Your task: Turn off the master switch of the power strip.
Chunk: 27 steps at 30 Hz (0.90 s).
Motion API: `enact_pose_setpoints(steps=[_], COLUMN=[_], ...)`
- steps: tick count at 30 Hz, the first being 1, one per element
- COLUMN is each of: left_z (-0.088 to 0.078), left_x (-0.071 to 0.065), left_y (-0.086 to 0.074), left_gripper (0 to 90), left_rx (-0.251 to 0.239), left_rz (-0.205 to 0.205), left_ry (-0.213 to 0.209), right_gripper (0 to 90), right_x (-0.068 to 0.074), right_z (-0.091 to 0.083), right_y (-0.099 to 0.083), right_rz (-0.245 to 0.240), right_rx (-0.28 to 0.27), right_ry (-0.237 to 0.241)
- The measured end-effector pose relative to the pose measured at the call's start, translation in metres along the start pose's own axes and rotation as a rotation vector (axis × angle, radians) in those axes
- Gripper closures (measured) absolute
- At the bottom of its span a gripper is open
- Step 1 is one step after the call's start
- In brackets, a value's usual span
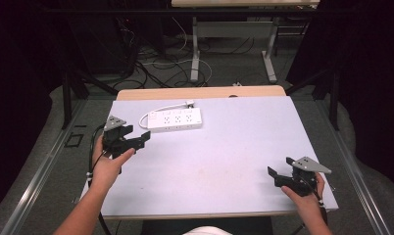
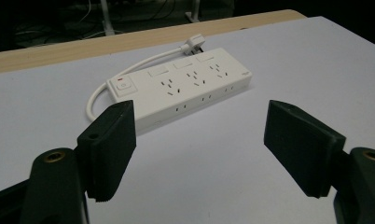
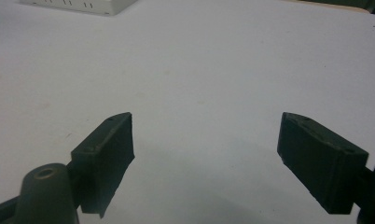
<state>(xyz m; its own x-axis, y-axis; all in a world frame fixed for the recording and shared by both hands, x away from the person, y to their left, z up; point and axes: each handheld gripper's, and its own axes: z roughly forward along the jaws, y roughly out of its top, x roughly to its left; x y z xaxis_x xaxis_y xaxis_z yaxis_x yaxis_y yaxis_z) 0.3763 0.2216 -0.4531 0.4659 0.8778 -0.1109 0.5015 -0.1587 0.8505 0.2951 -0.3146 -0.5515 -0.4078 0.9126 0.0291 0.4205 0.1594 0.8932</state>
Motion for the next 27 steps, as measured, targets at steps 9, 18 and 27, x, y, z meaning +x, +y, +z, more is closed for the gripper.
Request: enact_pose_setpoints(steps=[9, 18, 27], left_z=[0.008, 0.016, 0.026], left_x=[0.001, 0.006, 0.009], left_y=[0.017, 0.031, 0.045], left_gripper=[30.7, 34.8, 42.7], left_rx=[-0.003, 0.000, 0.049], left_rz=[-0.016, -0.027, -0.061], left_ry=[0.002, 0.017, 0.014], right_gripper=[17.6, 17.6, 17.3], right_x=[-0.001, -0.002, -0.002], right_z=[0.000, 0.001, 0.001], right_y=[0.000, 0.000, 0.000], right_rz=[-0.010, -0.017, -0.020], right_rx=[-0.002, -0.002, 0.008], right_ry=[-0.001, 0.011, 0.008])
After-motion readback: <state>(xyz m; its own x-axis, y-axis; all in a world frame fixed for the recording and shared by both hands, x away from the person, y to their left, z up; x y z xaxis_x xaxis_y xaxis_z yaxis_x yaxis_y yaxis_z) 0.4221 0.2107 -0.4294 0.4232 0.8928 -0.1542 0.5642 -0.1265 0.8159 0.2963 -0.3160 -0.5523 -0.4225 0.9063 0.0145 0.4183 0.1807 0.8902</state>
